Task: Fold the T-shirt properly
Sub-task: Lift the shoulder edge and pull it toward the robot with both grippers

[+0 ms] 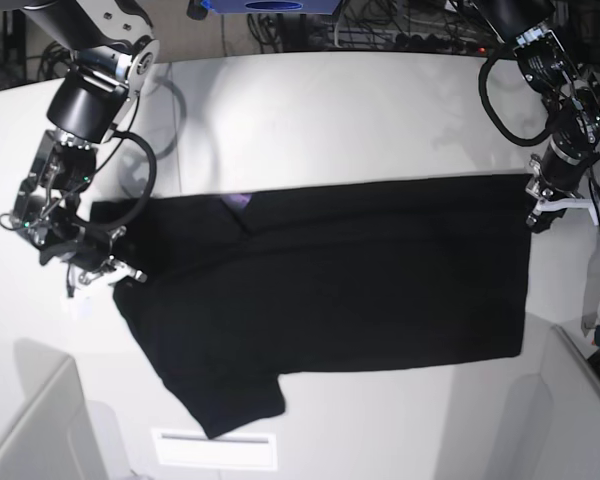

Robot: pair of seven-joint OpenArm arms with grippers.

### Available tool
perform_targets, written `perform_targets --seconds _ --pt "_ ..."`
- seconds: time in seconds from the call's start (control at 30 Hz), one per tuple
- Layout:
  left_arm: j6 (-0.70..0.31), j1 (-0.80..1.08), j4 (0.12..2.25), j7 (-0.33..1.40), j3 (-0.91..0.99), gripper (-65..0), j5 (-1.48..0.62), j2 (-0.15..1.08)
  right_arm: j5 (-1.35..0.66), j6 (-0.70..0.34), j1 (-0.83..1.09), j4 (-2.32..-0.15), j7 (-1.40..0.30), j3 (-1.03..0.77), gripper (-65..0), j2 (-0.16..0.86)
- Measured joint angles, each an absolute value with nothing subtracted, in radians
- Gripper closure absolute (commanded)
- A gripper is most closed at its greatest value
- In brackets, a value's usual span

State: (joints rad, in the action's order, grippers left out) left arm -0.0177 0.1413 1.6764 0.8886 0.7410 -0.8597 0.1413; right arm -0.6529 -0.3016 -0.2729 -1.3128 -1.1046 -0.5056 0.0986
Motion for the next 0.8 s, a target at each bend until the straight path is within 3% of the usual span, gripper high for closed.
perform_targets --seconds 0.7,0.77,0.8 --pt "-0.011 0.088 1.672 0.89 0.741 0.0 -0.838 0.142 -0.653 -0.302 -0.323 -1.262 -1.099 -0.506 -0.3 0.093" --pt "-0.01 0.088 1.672 0.891 0.741 -1.2 -0.838 0.142 -0.653 -0.302 -0.323 -1.262 -1.098 -0.507 -12.2 0.096" --pt "-0.01 0.089 1.672 0.891 0.742 -8.2 -0.838 0.142 -0.654 -0.302 -0.322 -1.263 -1.099 -0.511 -18.6 0.096"
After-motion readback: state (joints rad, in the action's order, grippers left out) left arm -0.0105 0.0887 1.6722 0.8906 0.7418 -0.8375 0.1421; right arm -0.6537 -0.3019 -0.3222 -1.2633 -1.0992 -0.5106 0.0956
